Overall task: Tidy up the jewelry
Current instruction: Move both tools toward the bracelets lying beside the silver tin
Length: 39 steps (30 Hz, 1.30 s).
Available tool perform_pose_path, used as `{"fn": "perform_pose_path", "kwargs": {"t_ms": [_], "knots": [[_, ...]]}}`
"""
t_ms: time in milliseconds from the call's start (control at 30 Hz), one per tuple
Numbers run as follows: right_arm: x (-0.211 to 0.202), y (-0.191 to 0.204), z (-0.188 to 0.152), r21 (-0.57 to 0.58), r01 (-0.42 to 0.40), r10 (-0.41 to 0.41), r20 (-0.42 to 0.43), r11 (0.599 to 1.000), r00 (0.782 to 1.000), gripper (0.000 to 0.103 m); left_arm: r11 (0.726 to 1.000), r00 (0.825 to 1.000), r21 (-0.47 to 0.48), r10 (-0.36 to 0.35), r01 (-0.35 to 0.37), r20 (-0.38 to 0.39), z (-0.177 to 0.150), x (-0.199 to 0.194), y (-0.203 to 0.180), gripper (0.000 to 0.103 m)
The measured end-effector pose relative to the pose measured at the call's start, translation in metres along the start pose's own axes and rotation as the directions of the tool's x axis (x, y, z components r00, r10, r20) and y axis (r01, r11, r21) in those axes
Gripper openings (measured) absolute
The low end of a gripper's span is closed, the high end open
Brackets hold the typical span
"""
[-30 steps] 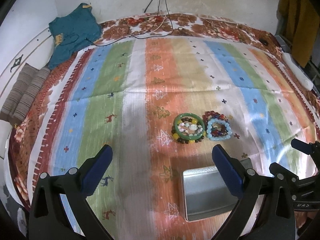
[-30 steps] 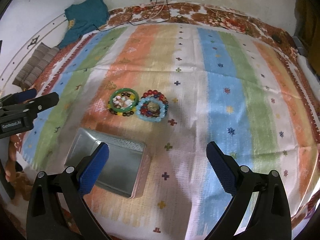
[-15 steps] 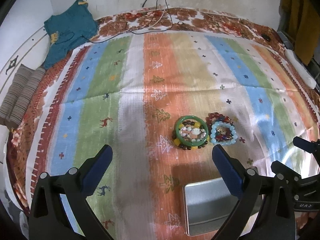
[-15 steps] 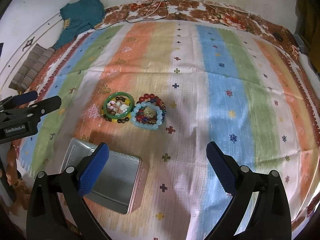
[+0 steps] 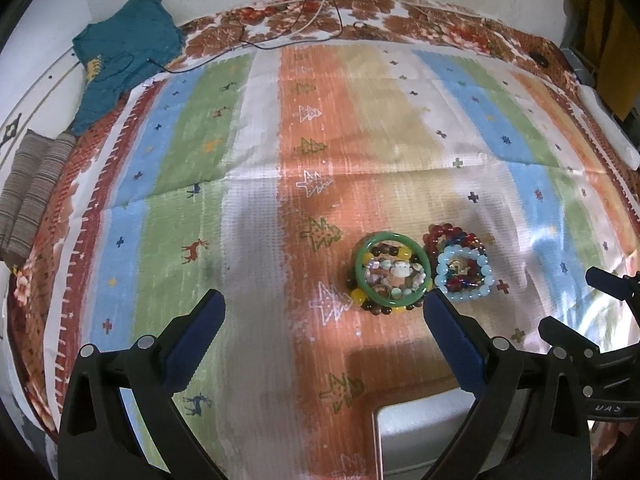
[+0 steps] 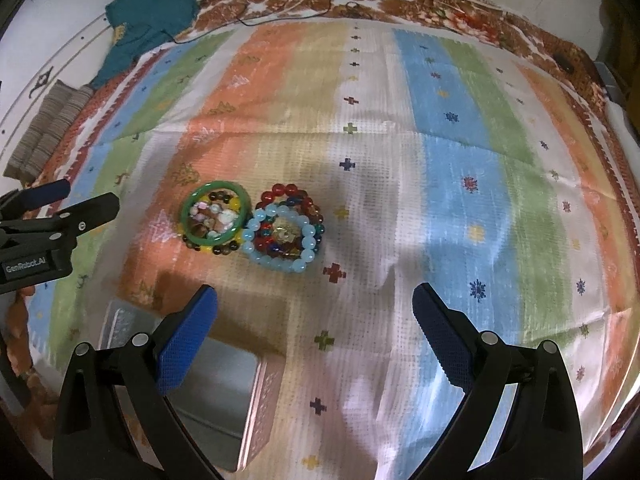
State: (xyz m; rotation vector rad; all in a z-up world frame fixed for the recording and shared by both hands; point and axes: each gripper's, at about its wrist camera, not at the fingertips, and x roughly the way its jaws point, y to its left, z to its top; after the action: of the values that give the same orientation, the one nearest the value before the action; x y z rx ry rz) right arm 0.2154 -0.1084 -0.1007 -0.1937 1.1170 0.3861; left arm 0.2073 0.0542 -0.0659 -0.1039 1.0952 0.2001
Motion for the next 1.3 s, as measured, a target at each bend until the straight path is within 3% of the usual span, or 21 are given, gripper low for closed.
{"fn": "perform_pose_path", "kwargs": {"t_ms": [333, 900, 967, 1033, 1133, 1267, 1300], "knots": [[0.027, -0.002, 0.011, -0.007, 0.02, -0.02, -0.044, 1.0, 0.999, 0.099, 0.999, 0.999, 0.041, -0.002, 0.004, -0.043, 0.01, 0.027, -0.001, 0.096], [0.057, 0.0, 0.029, -0.008, 0.073, -0.073, -0.086, 0.997, 0.994, 0.099, 0.997, 0.993, 0.081, 0.005, 0.004, -0.115, 0.016, 0.069, -0.008, 0.083], [0.06, -0.002, 0.03, -0.002, 0.069, -0.069, -0.091, 0.998, 0.993, 0.097, 0.997, 0.993, 0.073, -0.005, 0.014, -0.12, 0.019, 0.073, -0.008, 0.079], [0.064, -0.002, 0.031, -0.002, 0.071, -0.07, -0.1, 0.998, 0.992, 0.086, 0.997, 0.992, 0.072, -0.013, 0.022, -0.124, 0.021, 0.077, -0.008, 0.076], [0.071, -0.002, 0.033, -0.003, 0.07, -0.07, -0.116, 0.998, 0.991, 0.085, 0.997, 0.991, 0.077, -0.015, 0.025, -0.133, 0.022, 0.083, -0.011, 0.071], [0.077, -0.002, 0.036, -0.007, 0.079, -0.079, -0.12, 0.997, 0.99, 0.084, 0.995, 0.988, 0.096, -0.021, 0.036, -0.154, 0.023, 0.091, -0.016, 0.057], [0.079, -0.002, 0.036, -0.008, 0.077, -0.077, -0.123, 0.997, 0.989, 0.079, 0.994, 0.987, 0.102, -0.022, 0.039, -0.157, 0.023, 0.093, -0.017, 0.055]]}}
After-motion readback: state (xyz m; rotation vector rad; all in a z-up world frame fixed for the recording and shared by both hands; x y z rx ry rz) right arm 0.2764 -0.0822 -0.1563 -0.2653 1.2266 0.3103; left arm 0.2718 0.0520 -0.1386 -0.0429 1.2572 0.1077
